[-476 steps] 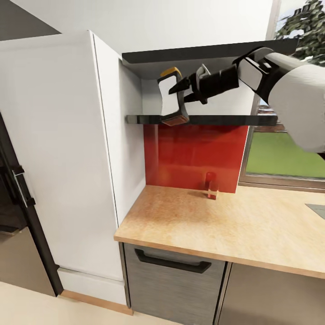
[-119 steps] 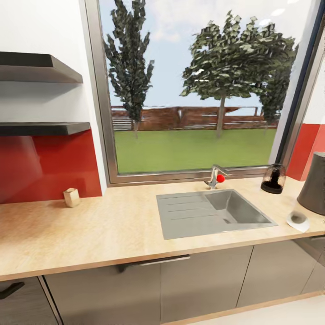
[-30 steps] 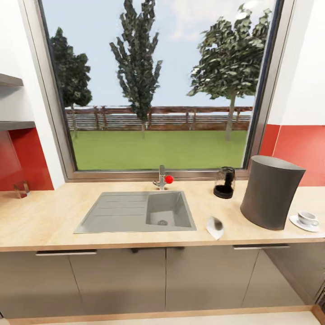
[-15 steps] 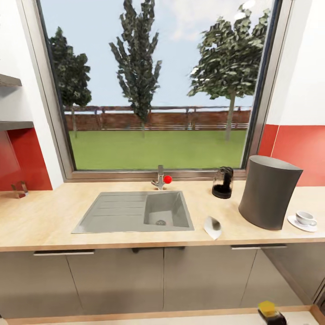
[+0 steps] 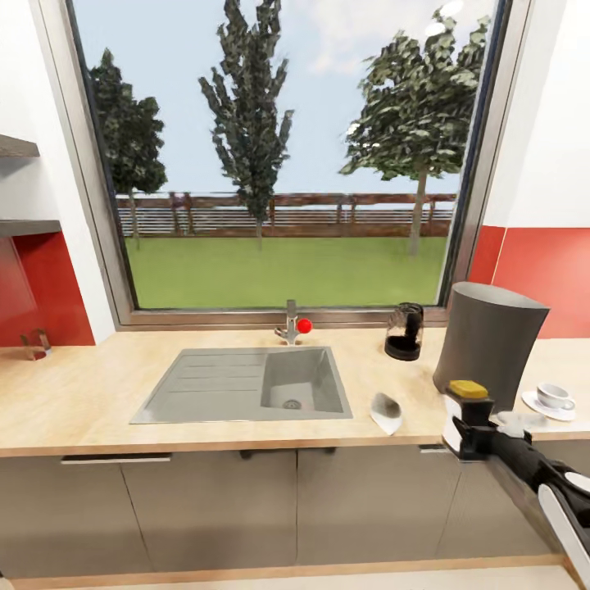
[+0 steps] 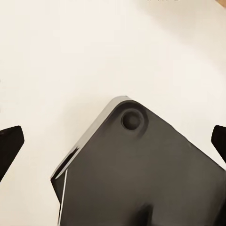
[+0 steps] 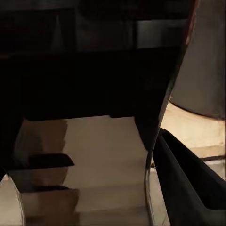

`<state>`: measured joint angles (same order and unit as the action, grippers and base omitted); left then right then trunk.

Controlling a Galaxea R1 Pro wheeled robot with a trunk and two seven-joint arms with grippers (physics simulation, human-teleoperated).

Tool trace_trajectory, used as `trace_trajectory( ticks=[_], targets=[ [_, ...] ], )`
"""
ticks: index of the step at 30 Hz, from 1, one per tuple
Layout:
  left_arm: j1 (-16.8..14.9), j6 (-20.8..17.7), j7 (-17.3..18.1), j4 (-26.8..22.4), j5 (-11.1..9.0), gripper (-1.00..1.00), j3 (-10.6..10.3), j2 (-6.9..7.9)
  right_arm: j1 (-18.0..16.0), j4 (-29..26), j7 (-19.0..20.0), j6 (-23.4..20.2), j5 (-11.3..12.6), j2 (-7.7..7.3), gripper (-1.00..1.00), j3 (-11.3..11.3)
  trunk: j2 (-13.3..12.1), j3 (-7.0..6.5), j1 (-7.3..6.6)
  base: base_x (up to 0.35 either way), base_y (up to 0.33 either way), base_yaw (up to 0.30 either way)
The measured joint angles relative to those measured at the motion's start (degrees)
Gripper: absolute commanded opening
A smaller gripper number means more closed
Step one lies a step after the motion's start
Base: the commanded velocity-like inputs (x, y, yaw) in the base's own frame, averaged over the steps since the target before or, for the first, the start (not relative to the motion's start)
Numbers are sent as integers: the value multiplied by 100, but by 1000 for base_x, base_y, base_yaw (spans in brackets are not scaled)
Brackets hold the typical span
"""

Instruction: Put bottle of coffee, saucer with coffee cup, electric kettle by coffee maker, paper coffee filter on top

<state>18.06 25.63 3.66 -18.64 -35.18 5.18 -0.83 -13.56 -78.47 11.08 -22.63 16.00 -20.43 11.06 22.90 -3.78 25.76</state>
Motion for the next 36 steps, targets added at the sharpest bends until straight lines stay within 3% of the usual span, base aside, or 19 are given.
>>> trace_trajectory(
  ticks=[2, 3, 5, 7, 11, 19, 30, 36],
  targets=[
    [-2, 0, -1, -11, 1, 100, 0, 0, 27, -225, 173, -282, 13, 36, -100, 548, -1, 0, 0, 0, 0, 0],
    [-1, 0, -2, -11, -1, 100, 0, 0, 41, -74, 185, -214, -18, 71, -100, 737, -1, 2, 0, 0, 0, 0],
    [0, 0, -1, -10, 0, 100, 0, 0, 47, 410, 187, 161, -7, 81, -100, 813, -2, 2, 0, 0, 0, 0],
    [-3, -15, -1, -4, -1, 100, 0, 0, 45, 1045, 180, 825, 6, 41, -100, 851, -2, 2, 0, 0, -17, 0],
    [-7, -29, 0, 6, -2, 100, -2, 0, 46, 1293, 170, 1247, 27, 67, -100, 860, 0, 1, -1, 84, -73, 0],
    [-4, -52, 0, 10, -2, 100, -3, -1, 48, 1344, -33, 1330, 60, 104, -100, 861, 0, 1, -2, 254, -87, 0],
    [-4, -51, 0, 23, 4, 100, -5, -5, 48, 1356, -13, 1606, -14, 136, -100, 818, -1, 19, -2, 278, -111, 56],
    [-2, -48, 0, 23, 157, 100, -4, -8, 48, 1364, -41, 1765, -12, 142, -100, 807, -2, 35, 0, 180, -158, 59]
  ],
)
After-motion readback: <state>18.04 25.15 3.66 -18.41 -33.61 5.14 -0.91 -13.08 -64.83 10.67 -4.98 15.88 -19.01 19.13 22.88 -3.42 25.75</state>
